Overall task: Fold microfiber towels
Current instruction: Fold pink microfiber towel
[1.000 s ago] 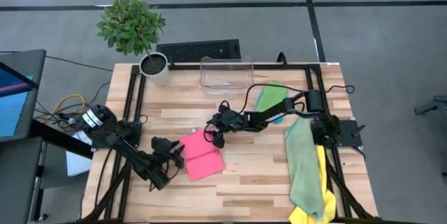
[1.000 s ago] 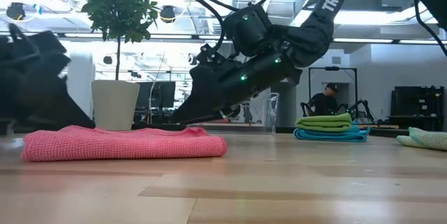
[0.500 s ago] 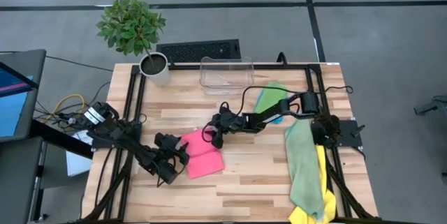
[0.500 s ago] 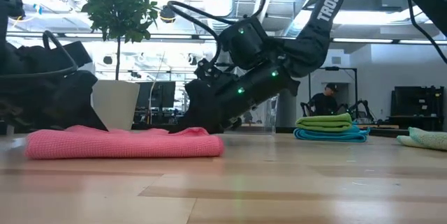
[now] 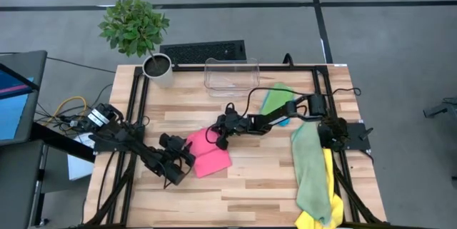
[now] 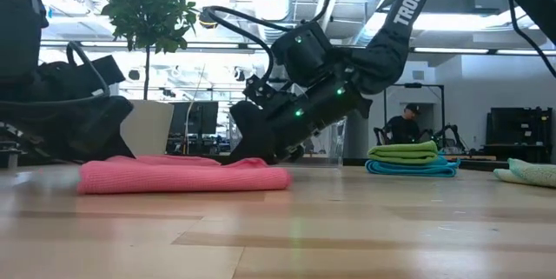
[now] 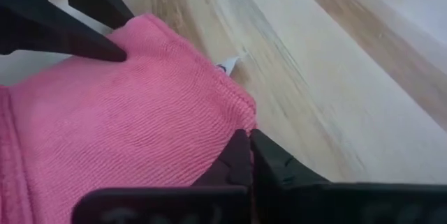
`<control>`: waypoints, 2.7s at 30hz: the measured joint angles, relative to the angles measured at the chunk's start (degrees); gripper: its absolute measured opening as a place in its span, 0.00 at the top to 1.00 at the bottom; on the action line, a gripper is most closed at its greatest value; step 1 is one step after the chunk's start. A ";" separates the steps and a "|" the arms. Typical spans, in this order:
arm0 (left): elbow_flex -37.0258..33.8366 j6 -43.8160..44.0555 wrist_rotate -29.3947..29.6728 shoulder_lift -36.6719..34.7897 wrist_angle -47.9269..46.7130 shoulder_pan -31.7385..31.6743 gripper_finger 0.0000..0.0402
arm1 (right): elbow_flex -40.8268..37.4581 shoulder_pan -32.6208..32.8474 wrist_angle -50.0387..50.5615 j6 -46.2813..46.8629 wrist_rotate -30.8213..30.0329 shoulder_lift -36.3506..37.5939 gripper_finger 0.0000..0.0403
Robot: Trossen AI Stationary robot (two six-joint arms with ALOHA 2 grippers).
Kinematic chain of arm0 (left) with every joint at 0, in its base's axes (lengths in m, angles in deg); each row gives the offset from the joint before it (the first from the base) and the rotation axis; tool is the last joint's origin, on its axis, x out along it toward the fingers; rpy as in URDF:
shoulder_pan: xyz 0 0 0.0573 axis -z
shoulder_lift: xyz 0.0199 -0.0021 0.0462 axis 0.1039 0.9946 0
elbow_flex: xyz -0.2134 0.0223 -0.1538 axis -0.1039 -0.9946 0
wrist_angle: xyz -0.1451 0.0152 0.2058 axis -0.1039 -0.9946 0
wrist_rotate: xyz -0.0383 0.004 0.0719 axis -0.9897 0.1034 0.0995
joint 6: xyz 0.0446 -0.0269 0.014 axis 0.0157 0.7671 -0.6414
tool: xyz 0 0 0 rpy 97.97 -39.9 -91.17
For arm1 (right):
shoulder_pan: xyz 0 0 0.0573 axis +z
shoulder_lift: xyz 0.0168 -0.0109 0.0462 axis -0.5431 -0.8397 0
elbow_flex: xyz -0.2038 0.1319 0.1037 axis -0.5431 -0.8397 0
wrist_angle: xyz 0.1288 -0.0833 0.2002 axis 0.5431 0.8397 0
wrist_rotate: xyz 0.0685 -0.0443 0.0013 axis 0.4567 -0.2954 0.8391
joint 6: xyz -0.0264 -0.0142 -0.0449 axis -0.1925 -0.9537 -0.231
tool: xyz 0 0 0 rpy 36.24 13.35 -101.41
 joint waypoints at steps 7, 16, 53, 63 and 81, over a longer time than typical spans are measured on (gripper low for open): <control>3.74 -12.08 -0.41 -3.15 -0.23 0.02 0.89 | -1.21 0.79 4.17 -2.27 1.02 3.93 0.96; 7.76 -21.77 0.16 -6.25 0.00 0.05 0.99 | -1.06 4.68 6.27 -4.27 -0.38 8.37 0.96; 7.74 -34.25 -4.66 -6.73 21.44 13.73 1.00 | -0.91 28.29 13.63 -5.76 -7.61 15.18 0.94; 7.74 -34.65 -8.49 -6.73 23.69 14.57 1.00 | -0.89 29.42 13.65 -5.72 -6.81 15.18 0.87; 7.74 -39.84 -14.17 -6.73 27.04 14.56 1.00 | -2.55 29.42 13.78 -5.73 0.91 15.14 0.73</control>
